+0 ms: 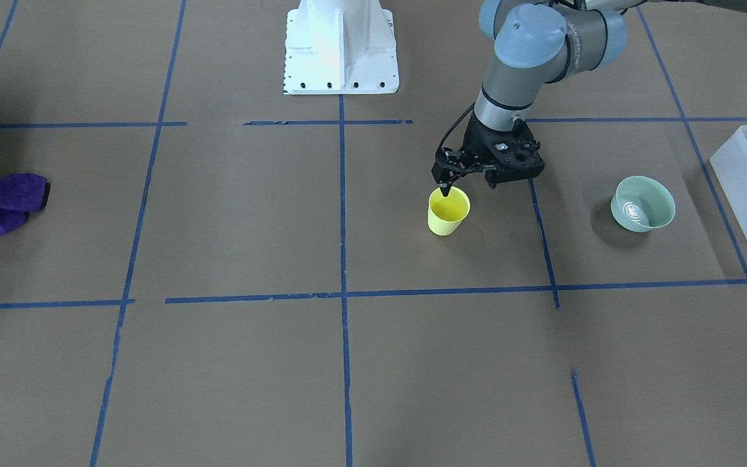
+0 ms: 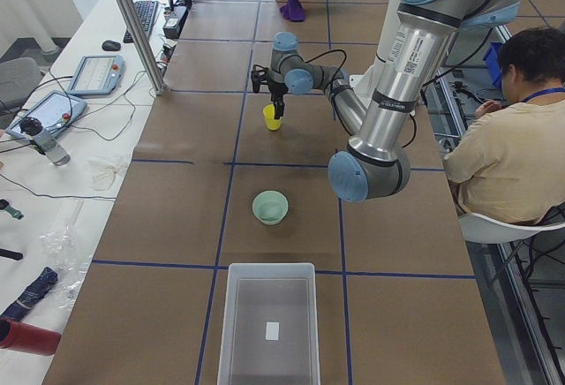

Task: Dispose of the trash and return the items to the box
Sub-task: 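Reach the left gripper down to the yellow cup and grasp it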

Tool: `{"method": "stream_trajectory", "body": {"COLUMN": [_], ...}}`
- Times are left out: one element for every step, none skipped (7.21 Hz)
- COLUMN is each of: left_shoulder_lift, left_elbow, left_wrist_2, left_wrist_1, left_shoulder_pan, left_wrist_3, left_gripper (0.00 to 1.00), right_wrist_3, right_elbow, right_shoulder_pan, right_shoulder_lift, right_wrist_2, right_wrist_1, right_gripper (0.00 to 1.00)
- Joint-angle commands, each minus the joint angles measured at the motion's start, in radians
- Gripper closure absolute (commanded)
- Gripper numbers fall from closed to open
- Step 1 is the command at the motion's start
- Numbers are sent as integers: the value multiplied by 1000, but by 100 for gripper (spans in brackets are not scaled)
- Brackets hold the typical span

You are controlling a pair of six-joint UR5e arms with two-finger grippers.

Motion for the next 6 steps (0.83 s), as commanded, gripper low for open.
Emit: {"method": "stream_trajectory", "body": {"left_shoulder_lift": [7,7,7,7,5,7], "left_elbow": [65,76,92,110,134,142], "left_wrist_2": [-6,-6,-7,-10,-10,-10], "left_wrist_1": [-68,-71,-89,-118,-155,-163], "left_shoulder_pan": [2,3,5,8,9,15], "left_wrist_3": [3,5,3,3,3,3], "left_gripper": [5,7,7,10,11,14], "right_wrist_3": [0,0,2,3,3,3], "right_elbow": [-1,-1,-1,-1,-1,-2], "right_shoulder_pan": [-3,-5,-11,-12,-12,-12], "right_shoulder_lift": [0,0,-1,0,0,-1], "right_wrist_2": [0,0,11,14,14,14], "right_wrist_1": [0,0,0,2,5,5], "right_gripper": [0,0,0,0,0,0]}}
